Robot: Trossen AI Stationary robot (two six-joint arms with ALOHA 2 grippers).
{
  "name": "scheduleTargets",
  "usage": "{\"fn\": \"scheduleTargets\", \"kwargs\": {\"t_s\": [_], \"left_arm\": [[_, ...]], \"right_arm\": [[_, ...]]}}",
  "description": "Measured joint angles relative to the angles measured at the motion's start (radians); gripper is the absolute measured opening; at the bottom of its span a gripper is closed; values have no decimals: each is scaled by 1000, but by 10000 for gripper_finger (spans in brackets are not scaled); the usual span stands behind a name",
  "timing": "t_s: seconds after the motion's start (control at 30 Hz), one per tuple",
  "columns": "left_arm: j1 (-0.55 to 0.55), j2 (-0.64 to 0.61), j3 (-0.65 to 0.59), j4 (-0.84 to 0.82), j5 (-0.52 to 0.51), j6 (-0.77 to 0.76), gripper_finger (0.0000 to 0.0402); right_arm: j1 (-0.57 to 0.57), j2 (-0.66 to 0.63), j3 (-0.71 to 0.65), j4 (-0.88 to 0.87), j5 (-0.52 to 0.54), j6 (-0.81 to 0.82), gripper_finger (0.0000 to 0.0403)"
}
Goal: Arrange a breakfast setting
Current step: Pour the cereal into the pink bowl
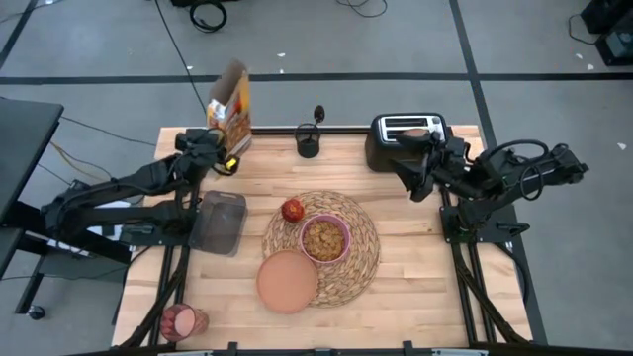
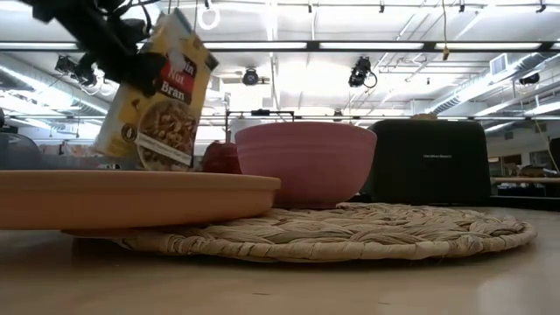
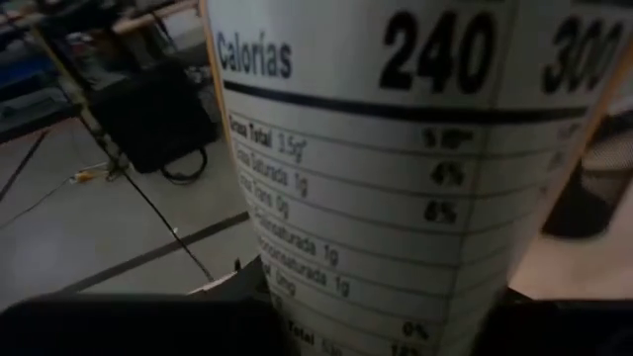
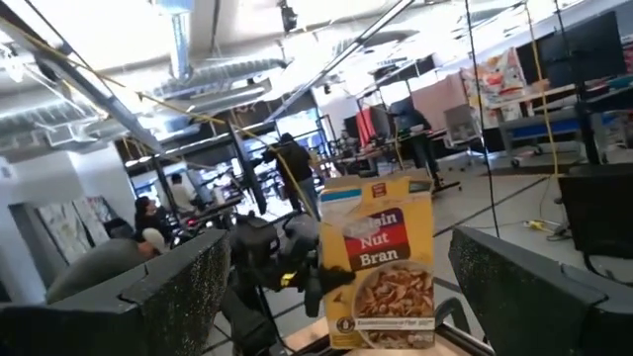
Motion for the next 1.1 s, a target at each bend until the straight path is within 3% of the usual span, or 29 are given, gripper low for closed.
{"fn": "scheduleTargets", "kwargs": {"t_s": [0.23,0.33,0.6,0.9,1.1], "left_arm": [[7,-9,-187,233,-113,6,116],[46,-8,-230,242,-121,-4,117],[185,-10,-240,235,72,-53,159],[292,-8,-63,-62,249,-21,266],[316,-8,102,-337,372,-57,298]], "right_arm": [[22,45,0,10,46,27,381],[28,64,0,11,43,37,381],[27,130,0,10,39,56,381],[27,154,0,3,21,80,381],[24,154,0,-15,13,74,381]]}}
